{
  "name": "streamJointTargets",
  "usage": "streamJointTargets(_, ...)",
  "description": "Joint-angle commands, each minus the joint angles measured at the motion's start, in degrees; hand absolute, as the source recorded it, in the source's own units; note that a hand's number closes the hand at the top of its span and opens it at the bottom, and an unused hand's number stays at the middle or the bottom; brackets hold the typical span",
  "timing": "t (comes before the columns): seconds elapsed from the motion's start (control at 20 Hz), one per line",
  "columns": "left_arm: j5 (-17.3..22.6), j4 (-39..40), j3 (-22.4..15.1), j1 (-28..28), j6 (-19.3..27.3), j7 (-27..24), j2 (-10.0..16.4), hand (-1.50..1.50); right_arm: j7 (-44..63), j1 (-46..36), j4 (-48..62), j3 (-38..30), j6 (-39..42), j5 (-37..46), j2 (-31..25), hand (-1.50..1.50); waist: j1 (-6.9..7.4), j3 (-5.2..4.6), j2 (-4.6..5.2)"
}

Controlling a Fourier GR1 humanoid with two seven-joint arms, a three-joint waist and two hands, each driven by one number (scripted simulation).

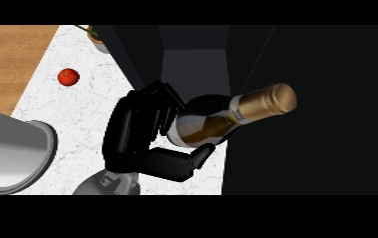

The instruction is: Pick up the wine, place it into the cabinet and close the cabinet

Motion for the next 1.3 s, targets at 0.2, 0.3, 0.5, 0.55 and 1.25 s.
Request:
streamJointTargets(0.2, -1.9, 6.5, -5.2, -10.1, 12.2, 1.6, 0.0, 1.50, 2.3, 1.6, -5.9, -2.8, 0.9, -7.2, -1.0, -1.50, -0.10, 0.00, -0.02)
streamJointTargets(0.3, 1.2, 11.6, -2.1, -13.6, 11.0, 0.6, 0.0, 1.50, 1.8, 2.1, -6.1, -3.9, 1.8, -7.7, -1.7, -1.50, -0.31, 0.00, 0.06)
streamJointTargets(0.5, -1.2, 11.7, -3.3, -12.3, 12.5, -0.7, 0.0, 1.50, 5.3, 2.8, -9.3, -1.6, 0.7, -6.9, -1.2, -1.50, -0.11, -0.01, -0.05)
streamJointTargets(0.55, -2.1, 10.3, -4.7, -13.9, 14.5, 0.9, 0.0, 1.50, 4.4, -0.6, -6.1, -6.8, 1.1, -10.7, -3.0, -1.50, 0.02, 0.01, -0.05)
streamJointTargets(1.25, 12.8, 24.8, -2.5, -15.8, 15.0, -15.3, 0.0, 1.50, 7.2, -5.6, -4.9, -3.8, -1.3, -7.3, -2.3, -1.50, -0.28, -0.07, 0.17)
